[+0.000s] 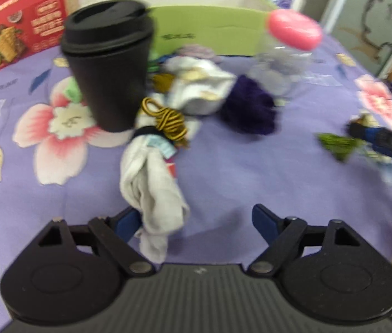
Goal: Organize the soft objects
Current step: 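Move the right tool to the green zongzi sachet while the left tool approaches the white sock, then grasp the zongzi sachet with the right tool while the left tool grasps the white sock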
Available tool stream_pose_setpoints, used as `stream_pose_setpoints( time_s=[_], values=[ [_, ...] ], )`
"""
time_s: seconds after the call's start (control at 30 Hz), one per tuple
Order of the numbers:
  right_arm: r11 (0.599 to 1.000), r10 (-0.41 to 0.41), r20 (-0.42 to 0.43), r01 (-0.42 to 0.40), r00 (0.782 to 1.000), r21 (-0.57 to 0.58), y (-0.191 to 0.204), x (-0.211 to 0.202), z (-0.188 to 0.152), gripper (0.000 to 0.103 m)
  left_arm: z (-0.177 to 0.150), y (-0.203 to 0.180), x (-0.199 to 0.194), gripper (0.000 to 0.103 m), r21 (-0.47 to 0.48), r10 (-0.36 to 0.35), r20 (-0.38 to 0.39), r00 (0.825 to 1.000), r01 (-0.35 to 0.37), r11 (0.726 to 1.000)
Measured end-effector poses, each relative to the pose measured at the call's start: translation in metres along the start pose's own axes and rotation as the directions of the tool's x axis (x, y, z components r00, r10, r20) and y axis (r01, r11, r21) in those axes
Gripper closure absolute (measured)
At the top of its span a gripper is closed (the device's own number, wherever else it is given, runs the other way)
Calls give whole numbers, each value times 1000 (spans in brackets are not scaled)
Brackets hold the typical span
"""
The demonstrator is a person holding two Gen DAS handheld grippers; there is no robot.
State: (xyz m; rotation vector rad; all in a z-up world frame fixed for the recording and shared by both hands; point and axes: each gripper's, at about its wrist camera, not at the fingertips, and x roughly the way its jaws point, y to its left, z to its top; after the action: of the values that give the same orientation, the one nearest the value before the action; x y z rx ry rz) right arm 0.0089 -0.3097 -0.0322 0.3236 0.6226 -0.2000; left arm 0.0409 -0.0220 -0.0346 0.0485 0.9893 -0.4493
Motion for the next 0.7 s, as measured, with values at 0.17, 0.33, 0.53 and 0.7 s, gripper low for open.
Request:
stream_pose_setpoints(
  time_s=[0.17,0.33,0.53,0.7],
  values=[
    [1000,5,3,-5,1000,0,-4,-3,2,29,-6,-22,-8,15,41,15,14,1000,-16,999],
    [1000,10,-1,-10,1000,-17,-6,-6,1,28,3,3,-6,13,-30,174,27,984,-173,984],
    [999,9,-21,-11,1000,-52,-5,-5,1,28,24,24,30,11,-56,240,-36,970,-241,969],
    [997,-2,-44,-2,999,-81,-7,-5,-1,28,25,27,40,9,-62,257,-29,966,-258,964]
  ],
)
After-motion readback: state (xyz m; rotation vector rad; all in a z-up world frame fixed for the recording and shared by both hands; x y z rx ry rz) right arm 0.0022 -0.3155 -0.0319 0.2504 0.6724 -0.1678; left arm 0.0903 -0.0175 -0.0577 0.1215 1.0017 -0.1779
